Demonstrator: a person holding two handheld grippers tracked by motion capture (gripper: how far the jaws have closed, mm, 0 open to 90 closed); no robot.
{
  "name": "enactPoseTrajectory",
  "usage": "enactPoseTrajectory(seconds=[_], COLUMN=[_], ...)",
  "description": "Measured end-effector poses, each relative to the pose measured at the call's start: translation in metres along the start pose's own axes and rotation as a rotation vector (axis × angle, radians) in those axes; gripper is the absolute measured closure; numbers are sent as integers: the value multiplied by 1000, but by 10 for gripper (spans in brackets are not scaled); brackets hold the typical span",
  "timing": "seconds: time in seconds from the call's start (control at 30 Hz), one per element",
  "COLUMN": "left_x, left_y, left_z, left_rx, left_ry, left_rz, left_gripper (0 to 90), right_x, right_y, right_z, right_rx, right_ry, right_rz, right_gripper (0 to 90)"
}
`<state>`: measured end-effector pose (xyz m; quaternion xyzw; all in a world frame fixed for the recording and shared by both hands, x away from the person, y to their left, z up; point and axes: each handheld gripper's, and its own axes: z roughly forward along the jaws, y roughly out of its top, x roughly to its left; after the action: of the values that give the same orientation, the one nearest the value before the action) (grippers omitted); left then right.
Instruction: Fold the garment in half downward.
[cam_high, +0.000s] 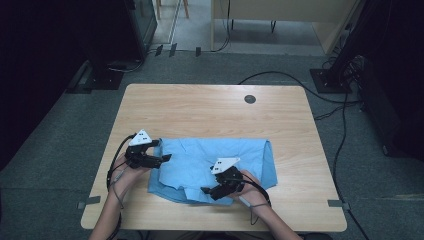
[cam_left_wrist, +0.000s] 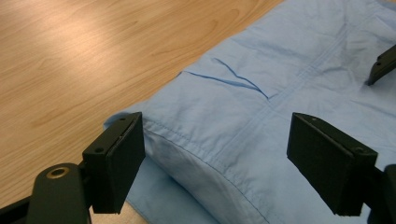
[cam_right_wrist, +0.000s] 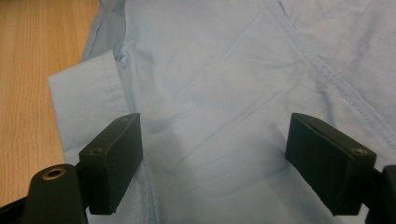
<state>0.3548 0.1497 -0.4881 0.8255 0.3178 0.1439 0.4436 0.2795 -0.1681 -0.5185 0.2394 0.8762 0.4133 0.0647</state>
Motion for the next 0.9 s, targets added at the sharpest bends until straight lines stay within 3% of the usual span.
enactPoseTrajectory(seconds=[0.1, 0.13, 0.17, 0.3, 0.47, 0.5, 0.6, 0.7, 0.73, 0.77, 0.8, 0.87, 0.9], left_x=[2, 3, 7, 15, 18, 18, 20, 21, 21, 21, 22, 22, 23], left_y=[-1, -2, -3, -6, -7, -7, -6, -2, -2, -2, 0, 0, 0], left_z=[1, 1, 1, 1, 1, 1, 1, 3, 3, 3, 4, 4, 4], left_rx=[2, 2, 16, 14, 18, 18, 16, 21, 21, 21, 5, 5, -8], left_ry=[-2, -2, -2, 20, 33, 33, 17, 4, 4, 4, 12, 12, 16], left_rz=[3, -5, -39, -72, -63, -63, -65, -25, -25, -25, -13, -13, -9], left_gripper=[195, 222, 232, 231, 231, 231, 233, 290, 290, 290, 290, 291, 291], right_x=[0, -1, -1, -1, -2, -2, -4, -6, -6, -5, -4, 0, 0], right_y=[0, 1, 1, 2, 1, 1, 0, 0, 0, 1, 1, 2, 2], right_z=[0, 0, 0, -2, -3, -3, -3, -2, -2, -4, -4, -7, -7], right_rx=[-3, 0, -1, -2, 2, 9, 12, 13, 13, 17, 16, 2, 2], right_ry=[1, 11, 13, 4, 7, 1, 27, 44, 44, 12, 6, -12, -12], right_rz=[4, 14, 13, 25, 57, 84, 103, 128, 128, 115, 113, 94, 94], right_gripper=[194, 195, 195, 173, 172, 172, 108, 67, 67, 67, 153, 153, 232])
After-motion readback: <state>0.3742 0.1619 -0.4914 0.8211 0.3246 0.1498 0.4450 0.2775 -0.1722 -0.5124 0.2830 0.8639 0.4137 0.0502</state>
